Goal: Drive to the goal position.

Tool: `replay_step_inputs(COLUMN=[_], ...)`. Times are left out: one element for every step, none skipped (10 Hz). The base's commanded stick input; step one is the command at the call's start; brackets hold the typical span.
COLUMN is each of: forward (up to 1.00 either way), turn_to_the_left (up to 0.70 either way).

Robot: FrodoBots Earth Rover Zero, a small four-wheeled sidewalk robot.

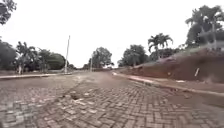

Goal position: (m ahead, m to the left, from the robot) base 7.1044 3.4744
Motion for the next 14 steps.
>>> replay_step_inputs(forward=[0.0, 0.0, 0.66, 1.0, 1.0, 1.0, 1.0, 1.0, 1.0, 1.0, 1.0, 1.0, 1.0, 1.0], turn_to_the_left=[-0.45, -0.45, -0.33, 0.0, 0.0, 0.0, 0.0, 0.0, 0.0, 0.0, 0.0, 0.0, 0.0, 0.0])
